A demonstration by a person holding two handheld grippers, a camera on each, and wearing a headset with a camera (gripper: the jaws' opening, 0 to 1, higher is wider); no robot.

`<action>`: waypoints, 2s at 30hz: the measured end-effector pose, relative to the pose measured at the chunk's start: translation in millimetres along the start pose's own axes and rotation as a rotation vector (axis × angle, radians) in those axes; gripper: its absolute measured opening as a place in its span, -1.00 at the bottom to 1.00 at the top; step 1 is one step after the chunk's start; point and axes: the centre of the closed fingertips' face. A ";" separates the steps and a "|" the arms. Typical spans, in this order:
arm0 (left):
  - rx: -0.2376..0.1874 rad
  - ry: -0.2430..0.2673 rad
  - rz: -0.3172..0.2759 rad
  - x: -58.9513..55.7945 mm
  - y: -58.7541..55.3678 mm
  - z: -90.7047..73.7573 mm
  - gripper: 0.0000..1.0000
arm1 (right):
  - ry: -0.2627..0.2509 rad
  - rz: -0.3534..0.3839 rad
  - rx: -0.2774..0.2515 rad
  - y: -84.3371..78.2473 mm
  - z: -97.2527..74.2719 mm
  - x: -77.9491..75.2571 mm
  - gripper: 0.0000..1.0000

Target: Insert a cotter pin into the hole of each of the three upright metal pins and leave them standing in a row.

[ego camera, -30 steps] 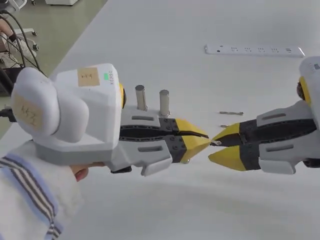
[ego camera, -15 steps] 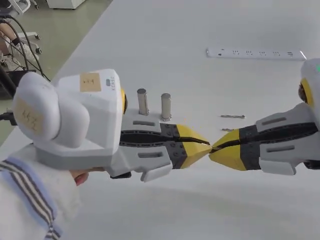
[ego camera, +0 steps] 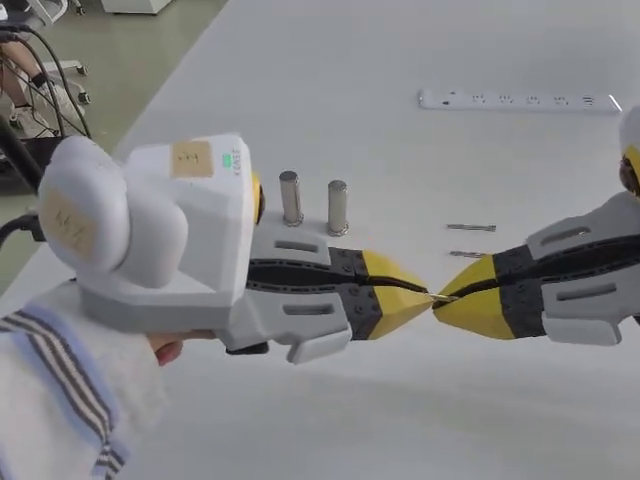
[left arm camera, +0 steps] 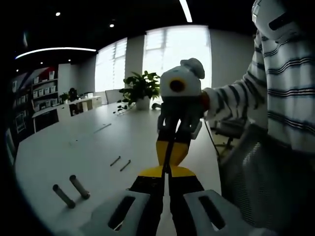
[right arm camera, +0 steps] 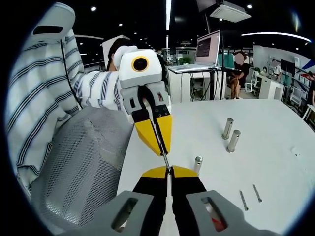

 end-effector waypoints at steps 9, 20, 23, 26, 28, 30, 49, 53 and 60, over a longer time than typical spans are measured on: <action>0.001 -0.001 -0.003 0.3 0.4 1.5 -1.00 | 0.001 0.006 -0.015 2.7 -5.2 0.8 -1.00; 0.002 0.004 -0.041 3.5 1.1 1.5 -1.00 | 0.006 -0.002 -0.007 4.7 -5.4 1.7 -1.00; 0.002 0.010 -0.042 5.3 0.9 1.1 -0.99 | 0.007 -0.011 0.002 4.4 -4.3 2.0 -1.00; 0.012 0.017 -0.053 7.8 -1.3 0.8 -0.99 | -0.001 -0.004 0.001 4.2 -4.3 -0.2 -1.00; 0.036 0.027 -0.065 11.4 -6.8 0.8 -0.98 | -0.003 0.002 0.000 3.4 -4.7 -1.6 -1.00; 0.035 0.048 -0.056 16.0 -8.3 0.6 -0.95 | -0.011 0.001 0.004 1.9 -5.0 -3.2 -1.00; 0.036 0.118 -0.064 37.9 -13.2 2.8 -0.58 | -0.051 0.023 0.019 -11.3 -8.1 -14.7 -1.00; 0.038 0.125 -0.066 41.3 -14.5 3.5 -0.57 | -0.065 0.036 0.026 -14.9 -8.9 -19.0 -1.00; 0.047 0.133 -0.074 46.6 -20.2 4.5 -0.57 | -0.067 0.051 0.046 -22.6 -6.1 -20.6 -1.00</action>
Point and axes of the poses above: the centre of the closed fingertips' face, and the gripper's own axes: z roughly forward along the fingers, x roughly to its left, y roughly out of its top, and after that the axes turned 8 degrees about y, right-handed
